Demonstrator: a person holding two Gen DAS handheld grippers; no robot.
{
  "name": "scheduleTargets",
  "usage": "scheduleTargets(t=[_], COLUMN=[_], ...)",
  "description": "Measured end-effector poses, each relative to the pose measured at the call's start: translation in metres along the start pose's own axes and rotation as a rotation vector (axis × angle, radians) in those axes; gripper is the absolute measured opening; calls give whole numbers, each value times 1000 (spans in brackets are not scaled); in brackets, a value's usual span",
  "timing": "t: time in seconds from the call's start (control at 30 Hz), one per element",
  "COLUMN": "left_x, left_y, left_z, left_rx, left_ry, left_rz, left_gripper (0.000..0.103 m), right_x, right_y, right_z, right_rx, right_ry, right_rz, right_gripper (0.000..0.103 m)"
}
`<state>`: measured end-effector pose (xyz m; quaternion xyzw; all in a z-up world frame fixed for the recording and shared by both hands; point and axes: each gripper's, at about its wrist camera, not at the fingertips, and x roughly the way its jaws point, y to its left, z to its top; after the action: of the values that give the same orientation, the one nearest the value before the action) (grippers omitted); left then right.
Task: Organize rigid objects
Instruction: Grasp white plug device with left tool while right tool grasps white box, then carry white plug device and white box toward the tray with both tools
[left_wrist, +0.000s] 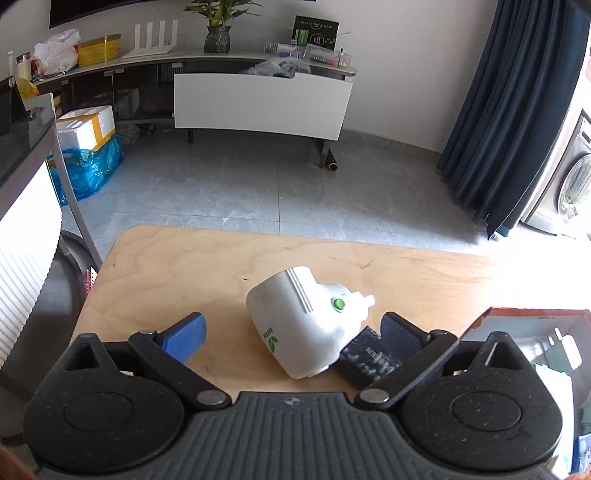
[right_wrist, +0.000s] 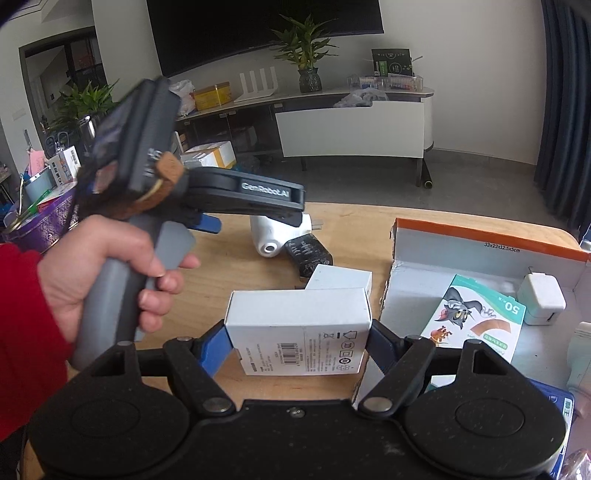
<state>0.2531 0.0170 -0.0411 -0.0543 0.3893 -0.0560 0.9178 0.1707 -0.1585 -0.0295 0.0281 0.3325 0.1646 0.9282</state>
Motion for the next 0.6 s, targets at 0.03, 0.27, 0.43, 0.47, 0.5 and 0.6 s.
scheduleTargets(t=[0.03,0.27,0.43,0.47,0.5,0.6], left_x=[5,16,12,10,8,0], left_y=[2,5,3,5,6,9], left_z=[1,-2,1,1,1,-2], left_rx=[-1,42,45,38,34,12], left_ry=[7,-14,-66,-64,-62,-58], left_rz=[1,-3,11,-1,-8,-12], left_gripper=[103,99,57,56,56,55], right_x=[-1,-7,-8,-9,-9,-12], right_y=[-1,-1,-2,-2,-2,-5], right_z=[0,0,0,0,0,1], right_rx=[6,17,25,28,29,34], right_ry=[-3,-24,-35,-35,-35,-45], right_rz=[8,43,46,43,40,34], right_gripper=[92,92,92,92,92,92])
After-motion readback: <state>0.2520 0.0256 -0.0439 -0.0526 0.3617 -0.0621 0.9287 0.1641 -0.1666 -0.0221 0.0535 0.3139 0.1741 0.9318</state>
